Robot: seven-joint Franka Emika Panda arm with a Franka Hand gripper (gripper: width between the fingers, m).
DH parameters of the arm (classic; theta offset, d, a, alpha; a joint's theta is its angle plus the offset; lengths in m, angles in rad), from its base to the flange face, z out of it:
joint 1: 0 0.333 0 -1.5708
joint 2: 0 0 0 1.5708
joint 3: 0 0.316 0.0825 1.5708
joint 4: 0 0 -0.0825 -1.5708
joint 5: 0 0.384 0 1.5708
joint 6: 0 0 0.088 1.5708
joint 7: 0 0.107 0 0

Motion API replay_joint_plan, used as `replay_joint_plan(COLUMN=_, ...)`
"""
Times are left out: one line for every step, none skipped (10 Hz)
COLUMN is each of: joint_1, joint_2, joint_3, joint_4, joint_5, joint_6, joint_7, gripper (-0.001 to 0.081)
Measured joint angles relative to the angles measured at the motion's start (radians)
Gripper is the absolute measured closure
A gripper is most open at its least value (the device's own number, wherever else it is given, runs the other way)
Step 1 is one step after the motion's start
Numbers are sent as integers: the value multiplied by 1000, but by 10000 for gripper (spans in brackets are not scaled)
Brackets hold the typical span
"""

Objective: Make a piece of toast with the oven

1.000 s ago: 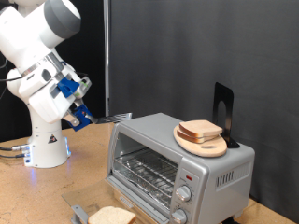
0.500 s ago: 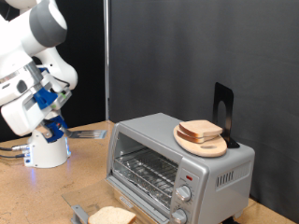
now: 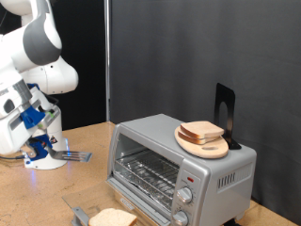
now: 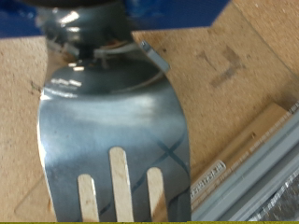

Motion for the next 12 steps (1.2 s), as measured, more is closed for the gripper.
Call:
replay_joint_plan(joint_1=-1, joint_2=16, joint_3=-2, joint_4=-1, joint_5=-15, joint_6=11, joint_7=0, gripper=440)
replay_joint_plan(joint_1=-1, joint_2=30, joint_3=-2, joint_4=-2, joint_5=-28, joint_6=20, joint_7=1, gripper=440)
replay_joint_plan(joint_1=-1, joint_2=47, joint_3=-2, joint_4=-2, joint_5=-65, joint_6=31, joint_7=19, gripper=440)
replay_joint_plan(joint_1=-2, joint_2=65, joint_3=-1, joint_4=-3, joint_5=-117, joint_6=39, joint_7=53, gripper=440)
replay_joint_plan(joint_1=-2, joint_2=83, joint_3=0, joint_4=-4, joint_5=-150, joint_6=53, joint_7=77, gripper=440)
replay_joint_plan(joint_1=-1, joint_2=101, joint_3=0, joint_4=-15, joint_5=-163, joint_6=82, joint_7=85, gripper=440)
replay_joint_plan(joint_1=-1, joint_2=116, joint_3=1, joint_4=-26, joint_5=-166, joint_6=110, joint_7=85, gripper=440)
replay_joint_plan(joint_1=1, joint_2=132, joint_3=2, joint_4=-37, joint_5=-166, joint_6=136, joint_7=85, gripper=440)
replay_joint_plan(joint_1=2, joint_2=146, joint_3=5, joint_4=-45, joint_5=-164, joint_6=154, joint_7=85, gripper=440)
replay_joint_plan(joint_1=3, joint_2=158, joint_3=10, joint_4=-52, joint_5=-159, joint_6=169, joint_7=85, gripper=440)
replay_joint_plan(joint_1=6, joint_2=168, joint_3=14, joint_4=-57, joint_5=-155, joint_6=182, joint_7=85, gripper=440)
replay_joint_plan(joint_1=7, joint_2=176, joint_3=21, joint_4=-62, joint_5=-148, joint_6=193, joint_7=86, gripper=440)
